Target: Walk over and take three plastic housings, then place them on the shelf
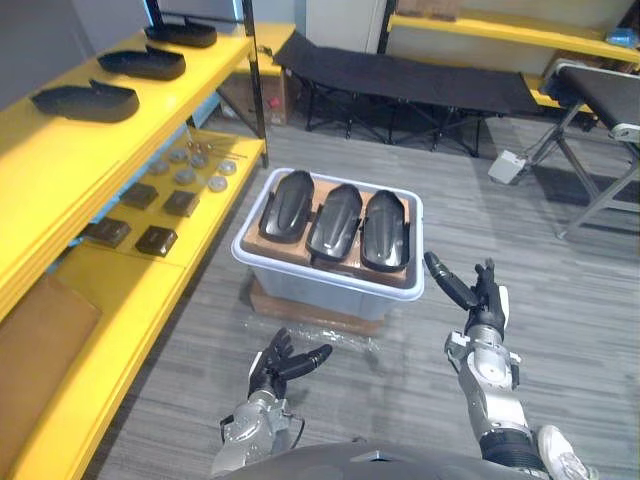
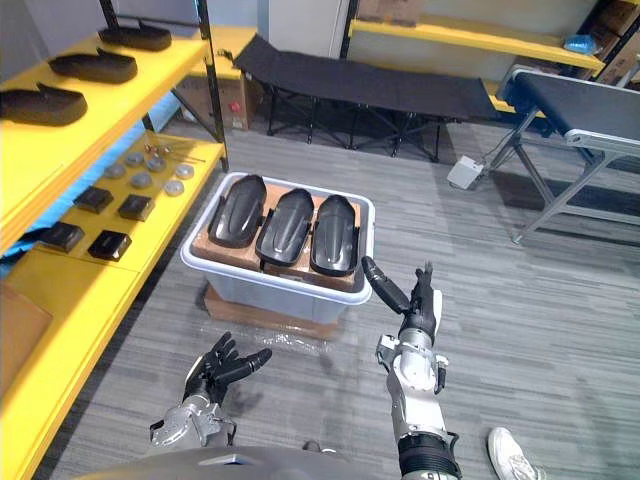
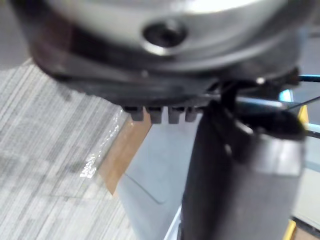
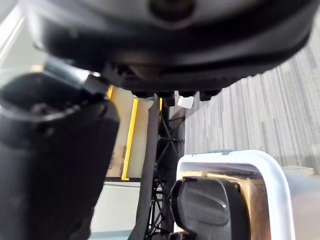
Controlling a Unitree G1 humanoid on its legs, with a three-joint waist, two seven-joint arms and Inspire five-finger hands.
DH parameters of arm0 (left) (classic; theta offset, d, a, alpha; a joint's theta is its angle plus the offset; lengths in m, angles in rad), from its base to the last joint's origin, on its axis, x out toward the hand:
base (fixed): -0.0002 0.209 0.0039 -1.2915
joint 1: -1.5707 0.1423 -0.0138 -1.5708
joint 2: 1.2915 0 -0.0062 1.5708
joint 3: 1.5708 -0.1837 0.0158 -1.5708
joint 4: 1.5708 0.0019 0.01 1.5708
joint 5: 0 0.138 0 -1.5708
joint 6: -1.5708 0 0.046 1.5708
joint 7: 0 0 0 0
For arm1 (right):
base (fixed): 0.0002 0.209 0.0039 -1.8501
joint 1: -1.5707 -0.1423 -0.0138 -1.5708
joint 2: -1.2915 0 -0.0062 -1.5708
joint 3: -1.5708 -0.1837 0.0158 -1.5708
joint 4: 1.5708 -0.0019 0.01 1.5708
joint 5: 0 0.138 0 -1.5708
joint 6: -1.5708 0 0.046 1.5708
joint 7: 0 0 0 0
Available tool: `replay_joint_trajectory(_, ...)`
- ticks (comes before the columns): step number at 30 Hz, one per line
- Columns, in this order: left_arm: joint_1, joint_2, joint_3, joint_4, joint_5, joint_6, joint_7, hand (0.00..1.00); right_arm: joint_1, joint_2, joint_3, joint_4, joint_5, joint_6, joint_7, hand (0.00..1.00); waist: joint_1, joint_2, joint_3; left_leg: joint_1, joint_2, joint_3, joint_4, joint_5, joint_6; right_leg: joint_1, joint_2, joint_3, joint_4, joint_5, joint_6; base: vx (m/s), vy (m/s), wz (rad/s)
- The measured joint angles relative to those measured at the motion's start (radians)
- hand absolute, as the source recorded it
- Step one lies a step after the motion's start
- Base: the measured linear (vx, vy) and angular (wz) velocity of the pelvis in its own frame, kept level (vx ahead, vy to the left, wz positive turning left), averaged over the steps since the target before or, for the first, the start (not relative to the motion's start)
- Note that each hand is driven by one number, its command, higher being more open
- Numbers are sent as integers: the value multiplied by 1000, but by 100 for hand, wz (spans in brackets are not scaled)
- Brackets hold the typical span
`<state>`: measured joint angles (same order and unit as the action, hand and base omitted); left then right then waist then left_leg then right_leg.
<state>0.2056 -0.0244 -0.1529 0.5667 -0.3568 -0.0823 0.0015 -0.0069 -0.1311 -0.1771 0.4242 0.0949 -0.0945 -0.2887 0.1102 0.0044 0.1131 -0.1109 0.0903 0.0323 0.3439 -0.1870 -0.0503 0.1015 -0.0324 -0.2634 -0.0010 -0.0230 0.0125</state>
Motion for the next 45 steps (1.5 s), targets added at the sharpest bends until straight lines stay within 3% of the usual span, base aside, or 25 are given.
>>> replay_joint_trajectory(3,24,4,-7,-17,2,1,-2,100,-4,-10,-8,80,0,-1,-27,100,9,16,10,52,-42,-14,-140,90,18,-7,-27,23,7,4,16,30,89,-22)
replay_joint_trajectory(7,23,22,13,-29,10,2,-4,100,-2,-7,30,89,10,2,-55,100,16,10,31,69,-54,-2,-139,91,27,-7,-46,26,32,-5,28,48,70,0)
replay_joint_trajectory(10,22,26,12,-29,15,-3,-6,100,3,-4,75,81,7,2,-62,100,25,6,29,89,-62,12,-141,67,35,-13,-63,37,89,-52,43,30,44,-6)
replay_joint_trajectory(12,21,36,7,-33,56,-3,-13,100,5,14,76,79,7,3,-75,100,25,-17,27,89,-85,17,-140,49,43,-47,-90,36,157,-107,49,46,77,6)
replay_joint_trajectory(15,26,72,-37,-55,95,-1,-23,100,15,35,68,109,-13,3,-110,100,17,-53,18,123,-127,5,-194,54,64,-118,-158,33,331,-178,87,135,37,13)
replay_joint_trajectory(17,19,88,-52,-56,94,9,-23,100,11,34,44,153,-14,14,-114,100,8,-49,16,130,-110,-16,-202,75,73,-171,-171,12,422,-176,98,162,51,24)
replay_joint_trajectory(19,10,99,-47,-54,84,21,-17,100,16,33,20,159,-18,25,-112,100,-3,-46,18,132,-92,-31,-208,75,73,-176,-175,0,357,-178,89,114,8,29)
replay_joint_trajectory(20,-4,106,-33,-40,75,24,-16,100,13,29,2,159,-42,25,-105,100,-3,-38,22,132,-75,-39,-208,70,64,-189,-174,6,305,-165,97,161,-68,17)
replay_joint_trajectory(22,-11,114,-6,-25,70,21,-16,100,11,23,-2,153,-52,24,-90,100,-3,-49,18,131,-70,-45,-205,59,45,-195,-177,29,214,-41,98,137,-117,14)
replay_joint_trajectory(23,-11,125,-2,-23,51,16,-17,100,10,23,-2,152,-51,21,-88,100,-2,-69,19,128,-81,-55,-205,51,33,-196,-188,35,193,47,102,48,-75,14)
replay_joint_trajectory(24,-42,103,-38,92,54,-32,-56,100,-33,22,-49,191,-30,18,-87,100,-8,-67,6,128,-64,-108,-366,163,-11,-117,-144,-63,-18,109,87,13,-44,11)
replay_joint_trajectory(30,-41,114,-38,92,55,-32,-56,100,-34,22,-53,191,-24,18,-81,100,-13,-68,5,122,-62,-105,-366,162,-12,-118,-152,-73,-15,108,87,-21,-2,3)
replay_joint_trajectory(33,-40,118,-45,92,98,-27,-58,100,-31,17,-95,192,33,18,-47,100,-52,-62,16,96,-27,29,-347,162,-22,-118,-179,-130,36,84,93,-36,13,50)
replay_joint_trajectory(34,-40,121,-48,90,101,-28,-58,100,-32,14,-102,193,39,18,-39,100,-51,-63,23,97,-28,27,-347,167,-22,-121,-187,-134,50,79,95,-36,28,42)
replay_joint_trajectory(37,-48,162,-52,79,186,-34,-33,100,-61,-1,-133,193,43,18,-6,100,-42,-67,72,66,-46,49,-332,163,-11,-147,-229,-147,86,74,100,-46,76,20)
replay_joint_trajectory(40,-77,221,-50,31,283,-59,49,100,-164,-111,-142,254,75,18,18,100,-39,-64,158,-21,-47,100,-274,161,1,-198,-252,-156,97,86,110,-89,54,29)
replay_joint_trajectory(42,-103,264,-47,29,290,-58,66,100,-286,-213,-161,314,75,22,25,100,-35,-45,223,-77,-52,84,-218,163,8,-224,-257,-146,97,116,107,-42,78,20)
replay_joint_trajectory(45,-129,291,-47,29,290,-71,71,100,-412,-305,-163,364,75,28,22,100,-31,-23,268,-95,-52,77,-188,160,10,-229,-255,-121,96,140,104,-21,53,9)
